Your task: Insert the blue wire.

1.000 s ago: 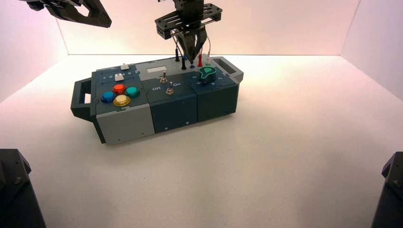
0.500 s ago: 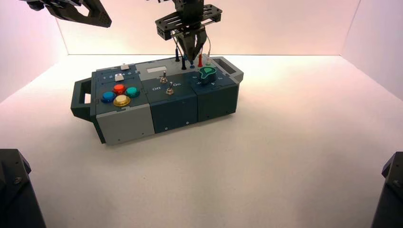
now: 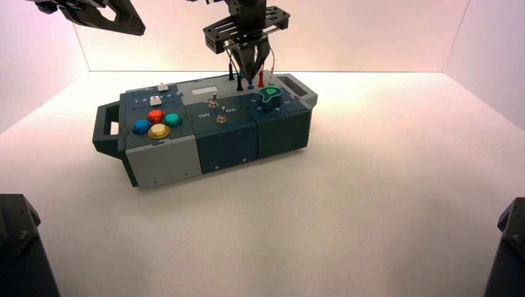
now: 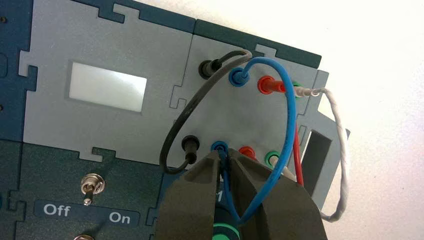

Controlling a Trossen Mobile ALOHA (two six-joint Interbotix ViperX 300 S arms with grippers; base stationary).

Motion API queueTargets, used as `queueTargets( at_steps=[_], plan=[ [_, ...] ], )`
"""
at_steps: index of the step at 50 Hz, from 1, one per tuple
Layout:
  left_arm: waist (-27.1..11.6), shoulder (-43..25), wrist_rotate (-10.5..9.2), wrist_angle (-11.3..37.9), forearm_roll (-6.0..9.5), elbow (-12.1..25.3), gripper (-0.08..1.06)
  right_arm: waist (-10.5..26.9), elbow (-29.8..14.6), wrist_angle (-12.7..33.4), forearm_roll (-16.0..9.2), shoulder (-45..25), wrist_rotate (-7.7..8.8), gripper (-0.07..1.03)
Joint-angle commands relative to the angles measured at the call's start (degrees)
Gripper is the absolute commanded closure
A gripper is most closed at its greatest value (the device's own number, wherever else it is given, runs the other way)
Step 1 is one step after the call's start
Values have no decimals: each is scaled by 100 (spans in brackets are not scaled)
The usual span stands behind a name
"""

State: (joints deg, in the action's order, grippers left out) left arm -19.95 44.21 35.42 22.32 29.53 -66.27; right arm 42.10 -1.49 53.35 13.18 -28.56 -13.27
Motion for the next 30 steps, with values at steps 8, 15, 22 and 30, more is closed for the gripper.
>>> queueTargets(
  at_steps=[8, 15, 22, 30],
  plan=[
    [-26, 0, 0, -44, 9, 123, 101, -158, 158, -44, 18, -18, 0, 99],
    [-26, 0, 0, -44, 9, 123, 101, -185, 202, -97, 26, -26, -9, 99],
    [-35, 0, 0, -44, 9, 114, 101, -202, 237, -105, 26, -26, -9, 99],
    [-26, 0, 0, -44, 9, 114, 101, -237, 308, -167, 26, -18, -9, 99]
  ],
)
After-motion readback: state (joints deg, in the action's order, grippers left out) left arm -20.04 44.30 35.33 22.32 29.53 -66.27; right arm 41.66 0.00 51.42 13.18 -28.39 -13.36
